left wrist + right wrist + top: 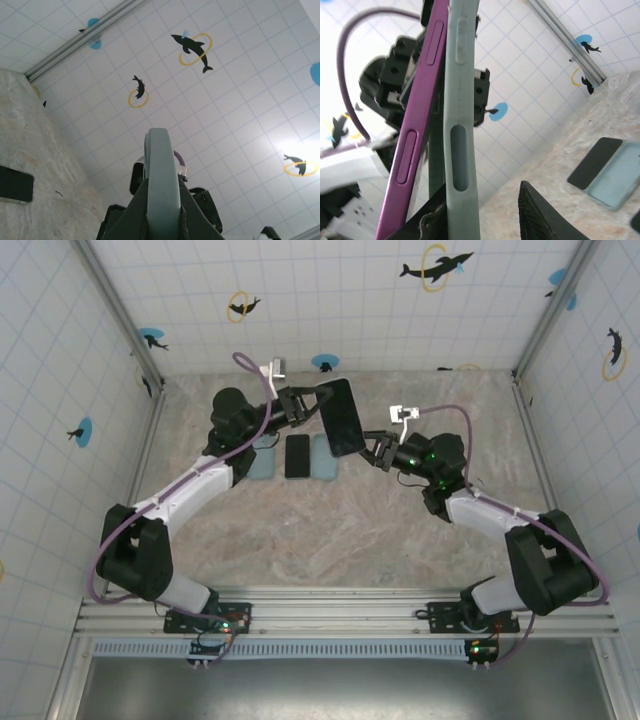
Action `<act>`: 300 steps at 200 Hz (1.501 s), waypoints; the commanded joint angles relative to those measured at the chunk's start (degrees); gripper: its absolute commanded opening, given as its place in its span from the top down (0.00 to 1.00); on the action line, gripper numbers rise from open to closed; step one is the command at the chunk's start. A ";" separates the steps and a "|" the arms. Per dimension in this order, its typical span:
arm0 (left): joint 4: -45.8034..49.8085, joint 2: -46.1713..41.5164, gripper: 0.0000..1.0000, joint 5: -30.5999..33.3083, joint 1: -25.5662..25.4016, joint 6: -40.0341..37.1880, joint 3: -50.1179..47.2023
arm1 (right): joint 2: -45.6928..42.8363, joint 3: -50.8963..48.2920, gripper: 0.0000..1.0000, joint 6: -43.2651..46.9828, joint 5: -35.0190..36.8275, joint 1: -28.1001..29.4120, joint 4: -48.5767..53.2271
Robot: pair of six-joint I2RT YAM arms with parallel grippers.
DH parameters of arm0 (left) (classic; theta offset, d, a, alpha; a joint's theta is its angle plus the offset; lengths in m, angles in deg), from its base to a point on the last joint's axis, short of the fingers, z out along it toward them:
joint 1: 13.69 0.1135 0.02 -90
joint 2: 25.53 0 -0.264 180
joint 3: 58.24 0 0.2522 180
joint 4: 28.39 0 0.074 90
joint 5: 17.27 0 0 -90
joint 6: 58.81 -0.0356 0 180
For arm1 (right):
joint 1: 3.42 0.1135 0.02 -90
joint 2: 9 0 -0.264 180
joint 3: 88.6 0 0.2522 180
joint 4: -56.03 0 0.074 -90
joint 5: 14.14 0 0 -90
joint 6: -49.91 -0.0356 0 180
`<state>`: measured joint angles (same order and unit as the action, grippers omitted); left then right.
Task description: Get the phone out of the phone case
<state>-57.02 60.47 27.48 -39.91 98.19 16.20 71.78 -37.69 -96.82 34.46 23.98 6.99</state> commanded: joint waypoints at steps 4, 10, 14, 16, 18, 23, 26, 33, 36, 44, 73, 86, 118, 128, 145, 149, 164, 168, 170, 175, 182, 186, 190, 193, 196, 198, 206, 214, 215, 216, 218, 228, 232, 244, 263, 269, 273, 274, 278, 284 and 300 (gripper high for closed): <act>-2.68 1.69 1.00 5.91 -0.11 2.77 -0.49 | -1.28 -0.99 0.67 -10.72 4.12 1.52 -11.83; -2.35 1.93 1.00 5.88 -0.06 2.87 -0.40 | -1.36 -1.24 0.70 -11.52 4.44 1.45 -12.03; -2.11 2.00 1.00 5.89 -0.06 2.87 -0.36 | -1.41 -1.48 0.72 -11.91 4.68 1.43 -12.32; -2.05 2.07 1.00 5.93 -0.06 2.87 -0.38 | -1.45 -1.58 0.73 -12.13 4.89 1.43 -12.45; -1.92 2.09 1.00 5.98 -0.06 2.80 -0.43 | -1.48 -1.67 0.74 -12.32 5.01 1.43 -12.61; -1.55 2.18 1.00 6.09 -0.06 2.78 -0.48 | -1.56 -1.83 0.76 -12.87 5.31 1.43 -12.77; -1.31 2.24 1.00 6.20 -0.06 2.78 -0.55 | -1.58 -1.89 0.77 -13.07 5.41 1.43 -12.97; -1.13 2.38 0.99 6.53 -0.06 2.87 -0.74 | -1.67 -1.91 0.79 -13.34 5.34 1.50 -13.20; -1.12 2.44 0.97 6.76 -0.06 2.98 -0.91 | -1.67 -1.98 0.79 -13.52 5.29 1.50 -13.26; -1.06 2.57 0.94 7.37 -0.06 3.45 -1.23 | -1.76 -2.15 0.80 -13.98 5.28 1.52 -13.52; -0.99 3.44 0.83 9.53 -0.06 5.42 -1.62 | -1.59 -3.52 0.86 -17.34 6.14 1.52 -15.94; -1.07 3.86 0.81 10.33 -0.06 6.32 -1.71 | -1.41 -4.06 0.87 -18.85 6.34 1.44 -16.97; 1.10 4.59 0.65 11.30 -0.07 7.26 -1.07 | -1.58 -4.98 0.88 -19.71 7.39 1.43 -16.70; 1.82 4.76 0.61 11.58 -0.13 7.27 -0.68 | -1.59 -4.97 0.88 -19.65 7.55 1.42 -16.23; 3.12 4.50 0.53 12.88 -0.41 7.19 -0.14 | -1.50 -5.50 0.89 -19.55 8.13 1.35 -16.08; 3.25 4.46 0.52 13.25 -0.54 7.00 0.00 | -1.49 -5.66 0.89 -19.69 8.32 1.32 -16.03; 5.52 4.11 0.47 14.57 -0.91 6.13 0.81 | -1.32 -6.04 0.90 -20.29 9.35 1.00 -15.95; 6.60 4.05 0.45 15.08 -1.02 5.85 1.04 | -1.32 -6.18 0.90 -20.42 9.70 0.80 -15.88; 7.08 4.02 0.45 15.34 -1.09 5.73 1.15 | -1.32 -6.25 0.90 -20.52 9.90 0.75 -15.82; 7.89 3.85 0.44 15.87 -1.29 5.52 1.27 | -1.32 -6.36 0.90 -20.90 10.51 0.58 -15.79; 8.51 3.63 0.43 16.67 -1.50 5.72 1.22 | -1.28 -6.49 0.90 -21.12 11.34 0.42 -15.91; 8.98 3.52 0.43 17.18 -1.67 5.96 1.06 | -1.23 -6.49 0.90 -21.20 11.70 0.35 -15.86; 9.52 3.22 0.43 17.84 -1.85 6.11 0.94 | -1.23 -6.52 0.90 -21.22 12.05 0.23 -15.84; 10.03 3.07 0.42 18.32 -1.94 6.19 0.78 | -1.23 -6.49 0.90 -21.31 12.38 0.20 -15.66; 10.58 2.83 0.42 18.88 -2.10 6.21 0.75 | -1.23 -6.53 0.90 -21.29 12.74 0.15 -15.48; 11.02 2.72 0.42 19.24 -2.20 6.17 0.62 | -1.30 -6.53 0.90 -21.27 13.02 0.12 -15.41; 12.46 1.87 0.42 20.80 -2.74 5.88 0.17 | -1.36 -6.65 0.90 -21.15 14.08 -0.02 -14.65; 13.57 1.06 0.42 22.48 -3.37 5.75 -0.45 | -1.48 -6.72 0.90 -21.09 15.46 -0.12 -13.69; 13.70 0.91 0.42 22.70 -3.47 5.76 -0.55 | -1.49 -6.68 0.90 -21.12 15.65 -0.14 -13.63; 13.85 0.79 0.41 22.95 -3.57 5.77 -0.65 | -1.49 -6.71 0.90 -21.13 15.83 -0.14 -13.60; 14.03 0.56 0.41 23.37 -3.86 5.77 -0.83 | -1.49 -6.73 0.90 -21.12 16.16 -0.15 -13.45; 14.93 -0.86 0.41 25.45 -4.98 5.98 -2.17 | -1.50 -6.83 0.90 -20.96 17.45 -0.23 -13.16; 15.07 -1.46 0.41 26.19 -5.45 6.29 -2.79 | -1.50 -6.89 0.90 -20.91 17.89 -0.32 -12.79; 15.14 -3.31 0.41 28.66 -7.10 7.83 -4.25 | -1.16 -6.74 0.90 -20.93 20.40 -0.42 -11.76; 15.64 -6.07 0.40 32.93 -10.51 9.45 -7.82 | -0.15 -6.65 0.90 -21.71 23.37 -0.32 -12.03; 16.02 -6.92 0.40 34.10 -11.58 9.76 -8.31 | 0.20 -6.48 0.90 -21.69 23.84 -0.19 -12.51; 16.38 -7.46 0.40 35.11 -12.21 9.98 -8.60 | 0.39 -6.40 0.90 -21.75 24.26 -0.13 -12.53; 16.46 -7.62 0.40 35.30 -12.38 10.03 -8.67 | 0.41 -6.39 0.90 -21.71 24.44 -0.14 -12.52; 16.82 -8.23 0.40 36.23 -13.07 10.25 -9.03 | 0.50 -6.34 0.90 -21.72 24.97 -0.08 -12.43; 17.34 -9.14 0.40 37.56 -14.10 10.71 -9.60 | 0.61 -6.31 0.90 -21.61 25.93 -0.07 -12.27; 18.10 -11.28 0.40 41.27 -16.72 12.39 -11.18 | 1.09 -5.73 0.90 -20.85 26.82 0.07 -11.65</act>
<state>-41.06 52.76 60.64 -53.61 107.37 6.89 72.48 -44.16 -118.13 56.60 23.94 -1.43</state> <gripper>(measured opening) 0.601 0.121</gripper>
